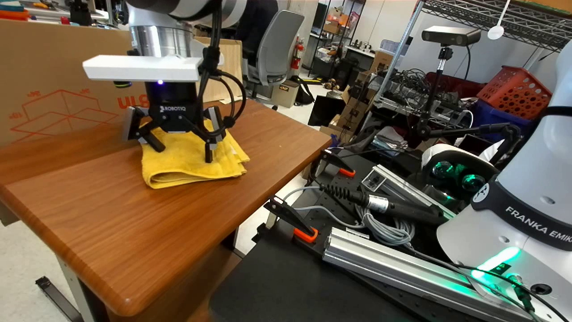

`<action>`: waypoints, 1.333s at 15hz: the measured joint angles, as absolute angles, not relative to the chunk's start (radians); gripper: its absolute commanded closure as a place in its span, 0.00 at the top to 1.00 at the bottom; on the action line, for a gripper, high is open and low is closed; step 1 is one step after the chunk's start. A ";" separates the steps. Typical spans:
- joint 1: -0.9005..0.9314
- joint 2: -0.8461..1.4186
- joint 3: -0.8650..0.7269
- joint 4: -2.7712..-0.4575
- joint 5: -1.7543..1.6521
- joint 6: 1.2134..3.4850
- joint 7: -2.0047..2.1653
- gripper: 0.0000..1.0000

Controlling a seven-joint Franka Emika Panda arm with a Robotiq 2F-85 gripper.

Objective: Use the yellow towel to wipe the table

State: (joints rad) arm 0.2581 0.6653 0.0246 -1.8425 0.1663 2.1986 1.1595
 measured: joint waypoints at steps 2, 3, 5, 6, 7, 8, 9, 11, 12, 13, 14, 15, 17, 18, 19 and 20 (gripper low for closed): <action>0.278 0.679 0.031 -1.818 0.160 2.196 1.186 1.00; 0.294 0.681 0.034 -1.811 0.152 2.199 1.195 1.00; 0.334 0.684 0.037 -1.805 0.131 2.213 1.221 1.00; 0.354 0.686 0.038 -1.800 0.119 2.220 1.235 1.00; 0.373 0.689 0.038 -1.794 0.105 2.224 1.251 1.00; 0.388 0.694 0.038 -1.786 0.095 2.226 1.266 1.00; 0.400 0.699 0.038 -1.775 0.084 2.227 1.280 1.00; 0.412 0.715 0.038 -1.744 0.069 2.227 1.313 1.00; 0.412 0.726 0.037 -1.724 0.066 2.227 1.330 1.00; 0.412 0.738 0.033 -1.700 0.066 2.226 1.346 1.00; 0.411 0.751 0.027 -1.676 0.066 2.226 1.361 1.00; 0.409 0.765 0.020 -1.649 0.066 2.224 1.377 1.00; 0.402 0.797 0.005 -1.589 0.065 2.220 1.411 1.00; 0.394 0.813 0.001 -1.560 0.066 2.217 1.425 1.00; 0.385 0.826 -0.002 -1.536 0.066 2.215 1.436 1.00; 0.373 0.838 -0.002 -1.517 0.069 2.210 1.445 1.00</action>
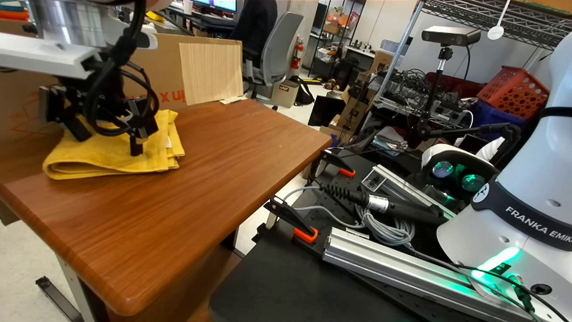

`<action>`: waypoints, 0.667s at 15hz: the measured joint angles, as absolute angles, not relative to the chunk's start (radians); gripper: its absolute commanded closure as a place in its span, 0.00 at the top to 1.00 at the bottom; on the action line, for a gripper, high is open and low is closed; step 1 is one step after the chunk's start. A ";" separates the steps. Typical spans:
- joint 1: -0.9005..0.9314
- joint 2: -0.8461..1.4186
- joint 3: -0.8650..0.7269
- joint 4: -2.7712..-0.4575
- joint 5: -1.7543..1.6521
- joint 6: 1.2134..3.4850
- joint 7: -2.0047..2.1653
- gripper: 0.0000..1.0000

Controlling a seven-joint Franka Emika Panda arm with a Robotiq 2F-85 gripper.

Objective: Use the yellow towel to wipe the table

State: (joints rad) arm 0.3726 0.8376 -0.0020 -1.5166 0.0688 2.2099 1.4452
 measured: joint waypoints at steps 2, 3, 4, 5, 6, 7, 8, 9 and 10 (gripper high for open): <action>0.342 0.852 -0.004 -1.499 0.070 2.201 1.461 1.00; 0.324 0.857 -0.008 -1.498 0.073 2.200 1.465 1.00; 0.304 0.861 -0.011 -1.498 0.081 2.200 1.467 1.00; 0.281 0.863 -0.014 -1.499 0.092 2.200 1.467 1.00; 0.257 0.863 -0.016 -1.500 0.106 2.198 1.467 1.00; 0.230 0.862 -0.018 -1.501 0.121 2.198 1.467 1.00; 0.204 0.861 -0.019 -1.504 0.133 2.197 1.467 1.00; 0.179 0.858 -0.020 -1.511 0.146 2.198 1.464 1.00; 0.157 0.850 -0.020 -1.525 0.156 2.199 1.460 1.00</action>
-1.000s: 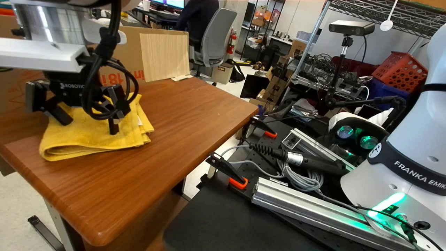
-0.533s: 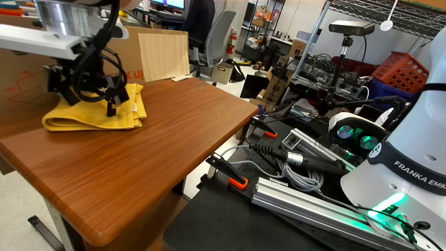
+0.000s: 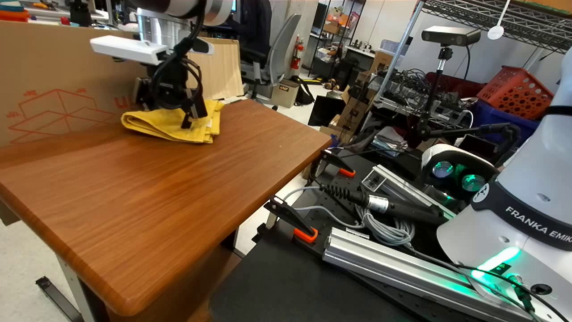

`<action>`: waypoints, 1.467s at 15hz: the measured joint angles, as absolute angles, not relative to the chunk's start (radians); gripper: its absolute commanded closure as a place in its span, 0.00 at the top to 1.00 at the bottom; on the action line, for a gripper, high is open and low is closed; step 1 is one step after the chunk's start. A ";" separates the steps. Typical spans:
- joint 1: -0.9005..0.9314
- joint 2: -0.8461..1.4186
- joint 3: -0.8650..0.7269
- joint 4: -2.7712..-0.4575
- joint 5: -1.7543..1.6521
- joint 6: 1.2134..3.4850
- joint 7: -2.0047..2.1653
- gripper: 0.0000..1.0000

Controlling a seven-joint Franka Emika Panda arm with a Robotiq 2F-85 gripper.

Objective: Use the yellow towel to wipe the table

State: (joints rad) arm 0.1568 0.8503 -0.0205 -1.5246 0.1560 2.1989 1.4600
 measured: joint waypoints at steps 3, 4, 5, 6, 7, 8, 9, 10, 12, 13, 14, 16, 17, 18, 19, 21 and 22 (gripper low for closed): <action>0.096 0.808 -0.025 -1.604 0.173 2.214 1.430 1.00; 0.079 0.788 -0.027 -1.640 0.177 2.225 1.413 1.00; 0.064 0.766 -0.031 -1.682 0.178 2.239 1.393 1.00; 0.052 0.743 -0.035 -1.726 0.179 2.254 1.372 1.00; 0.042 0.718 -0.041 -1.774 0.179 2.271 1.349 1.00; 0.032 0.692 -0.047 -1.822 0.180 2.289 1.324 1.00; 0.023 0.667 -0.052 -1.870 0.181 2.310 1.300 1.00; 0.011 0.645 -0.058 -1.912 0.184 2.327 1.276 1.00; -0.015 0.606 -0.067 -1.984 0.197 2.352 1.227 1.00; -0.031 0.592 -0.071 -2.012 0.210 2.358 1.200 1.00; -0.049 0.580 -0.074 -2.032 0.228 2.358 1.174 1.00; -0.083 0.566 -0.078 -2.058 0.263 2.358 1.127 1.00; -0.100 0.562 -0.080 -2.067 0.285 2.358 1.105 1.00; -0.117 0.559 -0.083 -2.072 0.307 2.358 1.085 1.00; -0.133 0.558 -0.086 -2.074 0.327 2.358 1.068 1.00; -0.159 0.558 -0.098 -2.075 0.359 2.358 1.038 1.00; -0.166 0.558 -0.104 -2.076 0.364 2.358 1.027 1.00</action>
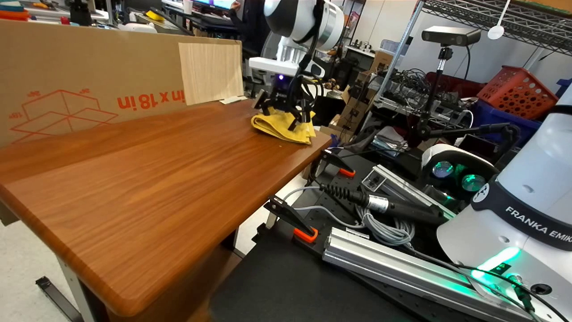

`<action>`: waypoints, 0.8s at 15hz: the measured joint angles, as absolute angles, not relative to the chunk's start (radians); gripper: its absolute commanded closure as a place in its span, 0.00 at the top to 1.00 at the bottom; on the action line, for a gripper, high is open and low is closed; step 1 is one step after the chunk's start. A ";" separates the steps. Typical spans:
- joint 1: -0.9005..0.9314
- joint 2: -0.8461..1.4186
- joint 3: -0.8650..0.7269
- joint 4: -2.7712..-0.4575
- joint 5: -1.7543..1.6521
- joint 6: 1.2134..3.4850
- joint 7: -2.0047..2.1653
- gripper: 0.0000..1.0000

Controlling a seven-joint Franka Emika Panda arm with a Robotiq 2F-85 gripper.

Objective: Use the yellow towel to wipe the table

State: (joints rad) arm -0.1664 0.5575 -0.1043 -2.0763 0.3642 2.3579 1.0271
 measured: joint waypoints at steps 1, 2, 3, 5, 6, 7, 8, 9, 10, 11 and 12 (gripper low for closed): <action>-0.170 0.557 -0.110 -2.080 0.364 2.358 1.019 1.00; -0.170 0.556 -0.115 -2.085 0.364 2.358 1.012 1.00; -0.169 0.553 -0.117 -2.092 0.364 2.358 1.004 1.00; -0.165 0.544 -0.121 -2.109 0.362 2.358 0.985 1.00; -0.161 0.538 -0.122 -2.120 0.360 2.358 0.975 1.00; -0.155 0.529 -0.122 -2.135 0.355 2.359 0.961 1.00; -0.144 0.518 -0.122 -2.155 0.349 2.359 0.945 1.00; -0.128 0.504 -0.122 -2.179 0.338 2.359 0.931 1.00; -0.107 0.488 -0.121 -2.209 0.323 2.363 0.918 1.00; -0.079 0.469 -0.119 -2.242 0.303 2.374 0.910 1.00; -0.049 0.451 -0.114 -2.275 0.285 2.387 0.906 1.00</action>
State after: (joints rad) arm -0.0492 0.4510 -0.1142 -2.2752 0.2853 2.3866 0.9060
